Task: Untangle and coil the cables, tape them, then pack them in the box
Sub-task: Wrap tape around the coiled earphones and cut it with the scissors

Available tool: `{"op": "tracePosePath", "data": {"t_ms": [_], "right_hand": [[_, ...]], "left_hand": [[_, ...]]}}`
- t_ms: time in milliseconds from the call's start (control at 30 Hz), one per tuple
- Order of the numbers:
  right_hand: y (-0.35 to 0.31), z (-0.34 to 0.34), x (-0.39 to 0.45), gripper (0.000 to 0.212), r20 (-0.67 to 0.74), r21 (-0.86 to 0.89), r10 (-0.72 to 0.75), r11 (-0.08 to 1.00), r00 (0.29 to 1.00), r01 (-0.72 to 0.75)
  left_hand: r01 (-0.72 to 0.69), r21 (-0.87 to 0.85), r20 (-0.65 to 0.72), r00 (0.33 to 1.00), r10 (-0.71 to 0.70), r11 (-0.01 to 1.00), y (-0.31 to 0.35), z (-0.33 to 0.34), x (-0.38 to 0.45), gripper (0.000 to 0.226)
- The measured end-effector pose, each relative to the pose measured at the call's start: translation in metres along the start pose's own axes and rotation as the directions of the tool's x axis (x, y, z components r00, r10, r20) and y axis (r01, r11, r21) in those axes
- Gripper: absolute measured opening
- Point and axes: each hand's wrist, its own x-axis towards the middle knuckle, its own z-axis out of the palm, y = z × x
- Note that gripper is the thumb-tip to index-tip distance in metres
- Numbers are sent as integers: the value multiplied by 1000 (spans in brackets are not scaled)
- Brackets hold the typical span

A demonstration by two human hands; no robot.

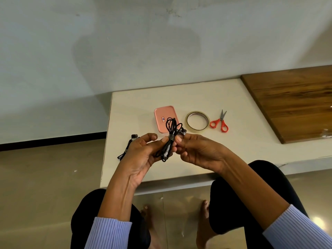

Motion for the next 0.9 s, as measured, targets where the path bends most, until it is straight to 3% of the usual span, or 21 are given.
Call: {"op": "tracePosePath", "data": {"t_ms": [167, 367, 567, 733, 900], "right_hand": [[8, -1, 5, 12, -126, -86, -39, 996, 991, 28], [17, 0, 11, 10, -192, -135, -79, 989, 978, 53], [22, 2, 13, 30, -183, -126, -91, 990, 979, 69], [19, 4, 12, 23, -90, -3, -65, 998, 994, 65], [20, 5, 12, 21, -90, 65, -45, 997, 995, 51]], "left_hand": [[-15, 191, -82, 996, 32, 981, -1, -1, 0, 4], [-67, 334, -124, 986, 114, 940, -5, -3, 0, 7], [1, 259, -138, 990, 37, 966, -4, -6, 3, 11], [78, 64, -68, 995, -73, 995, -3, -2, 2, 14], [93, 45, -113, 990, -88, 995, -7, 2, 2, 11]]}}
